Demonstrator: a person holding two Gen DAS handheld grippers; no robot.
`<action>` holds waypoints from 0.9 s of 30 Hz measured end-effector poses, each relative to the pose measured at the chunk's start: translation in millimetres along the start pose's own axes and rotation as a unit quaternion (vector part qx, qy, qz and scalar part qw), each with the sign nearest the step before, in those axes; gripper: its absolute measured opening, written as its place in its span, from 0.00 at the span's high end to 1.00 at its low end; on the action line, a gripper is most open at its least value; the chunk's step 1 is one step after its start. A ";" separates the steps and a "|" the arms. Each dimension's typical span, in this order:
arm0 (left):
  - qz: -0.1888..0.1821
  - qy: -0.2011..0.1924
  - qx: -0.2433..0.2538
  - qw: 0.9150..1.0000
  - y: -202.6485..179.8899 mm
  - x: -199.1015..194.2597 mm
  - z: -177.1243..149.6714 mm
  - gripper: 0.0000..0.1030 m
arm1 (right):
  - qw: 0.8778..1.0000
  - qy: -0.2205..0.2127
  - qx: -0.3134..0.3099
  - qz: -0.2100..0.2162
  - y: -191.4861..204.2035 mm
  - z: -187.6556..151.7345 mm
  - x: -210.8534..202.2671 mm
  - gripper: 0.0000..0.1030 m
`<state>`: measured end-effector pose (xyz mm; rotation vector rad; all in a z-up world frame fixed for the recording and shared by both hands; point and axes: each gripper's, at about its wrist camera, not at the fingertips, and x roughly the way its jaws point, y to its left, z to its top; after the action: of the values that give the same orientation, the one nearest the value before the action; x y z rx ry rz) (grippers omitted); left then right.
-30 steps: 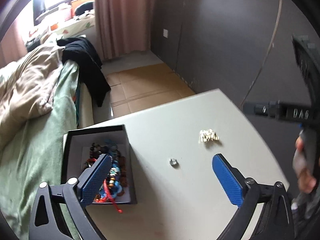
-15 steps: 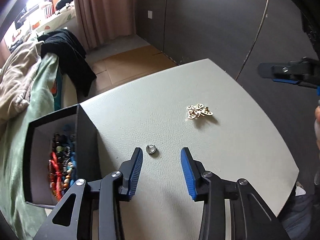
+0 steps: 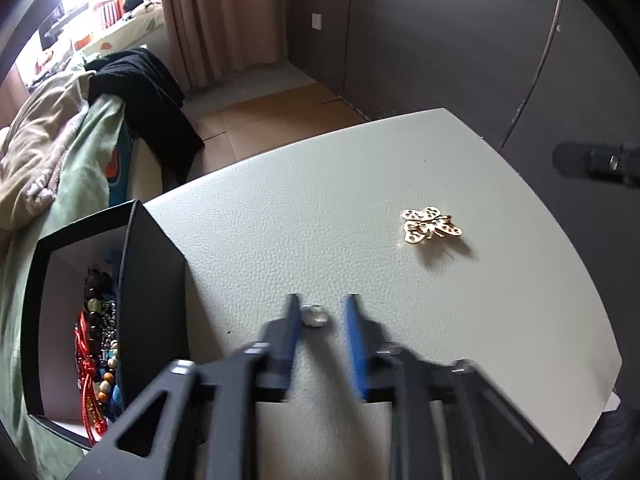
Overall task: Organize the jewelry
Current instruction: 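Move the left gripper to the small silver bead and close on it, then carry the bead into the box with the left gripper while the right grasps the gold butterfly charm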
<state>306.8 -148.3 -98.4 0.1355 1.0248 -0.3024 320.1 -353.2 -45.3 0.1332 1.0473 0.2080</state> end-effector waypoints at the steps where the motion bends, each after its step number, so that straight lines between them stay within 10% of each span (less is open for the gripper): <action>1: -0.007 0.001 -0.007 1.000 2.5 -0.2 0.3 0.87 | 1.000 0.006 -0.006 0.004 2.8 -0.8 4.3 0.35; 27: -0.027 -0.099 -0.094 0.990 77.7 -93.5 13.4 0.87 | 0.990 0.065 -0.128 -0.014 74.4 -12.7 78.1 0.50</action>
<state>296.8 -60.7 -13.8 -0.0914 0.8562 -0.2609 338.7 -262.4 -102.0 -0.1278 1.1419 0.3277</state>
